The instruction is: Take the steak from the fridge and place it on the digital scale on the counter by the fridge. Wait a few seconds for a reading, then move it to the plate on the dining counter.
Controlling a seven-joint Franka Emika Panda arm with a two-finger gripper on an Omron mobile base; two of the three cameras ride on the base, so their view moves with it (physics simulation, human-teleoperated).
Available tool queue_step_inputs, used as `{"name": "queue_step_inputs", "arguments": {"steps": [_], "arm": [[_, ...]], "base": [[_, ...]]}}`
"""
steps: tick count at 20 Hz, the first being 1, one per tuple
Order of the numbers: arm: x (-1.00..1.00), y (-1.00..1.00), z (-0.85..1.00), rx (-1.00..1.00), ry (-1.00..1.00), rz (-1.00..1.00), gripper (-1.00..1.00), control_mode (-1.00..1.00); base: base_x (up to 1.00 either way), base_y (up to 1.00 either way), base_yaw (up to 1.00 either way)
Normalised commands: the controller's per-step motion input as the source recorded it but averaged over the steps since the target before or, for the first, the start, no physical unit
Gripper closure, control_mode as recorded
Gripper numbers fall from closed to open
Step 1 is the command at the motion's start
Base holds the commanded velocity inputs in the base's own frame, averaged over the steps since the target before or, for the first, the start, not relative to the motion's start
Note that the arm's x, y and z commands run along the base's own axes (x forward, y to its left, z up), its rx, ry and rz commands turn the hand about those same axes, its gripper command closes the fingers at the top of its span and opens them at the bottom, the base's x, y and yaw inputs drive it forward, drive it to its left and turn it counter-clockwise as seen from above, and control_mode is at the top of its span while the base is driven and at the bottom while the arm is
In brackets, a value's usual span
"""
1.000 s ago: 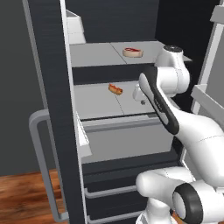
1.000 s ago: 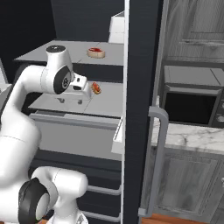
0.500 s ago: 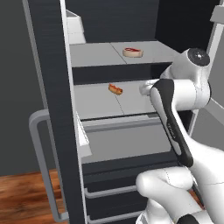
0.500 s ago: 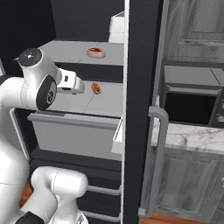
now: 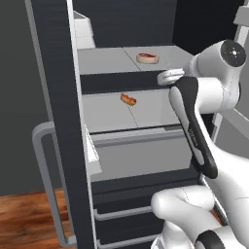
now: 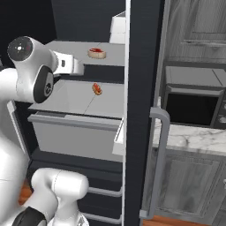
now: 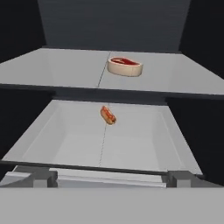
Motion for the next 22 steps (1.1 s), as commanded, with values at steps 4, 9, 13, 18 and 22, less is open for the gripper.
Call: {"name": "queue_step_inputs", "arguments": {"steps": [4,9,13,18,22], "arm": [[0.42,-0.11,0.46,0.00,-0.02,0.00,-1.00,-1.00],[0.67,-0.10,0.17,0.00,0.00,0.00,-1.00,-1.00],[0.75,-0.10,0.01,0.00,0.01,0.00,-1.00,-1.00],[0.72,-0.16,-0.01,0.00,0.01,0.00,-1.00,-1.00],[0.62,-0.15,-0.10,0.00,0.00,0.00,-1.00,-1.00]], "base": [[0.00,0.00,0.00],[0.00,0.00,0.00],[0.00,0.00,0.00],[0.00,0.00,0.00],[0.00,0.00,0.00]]}}
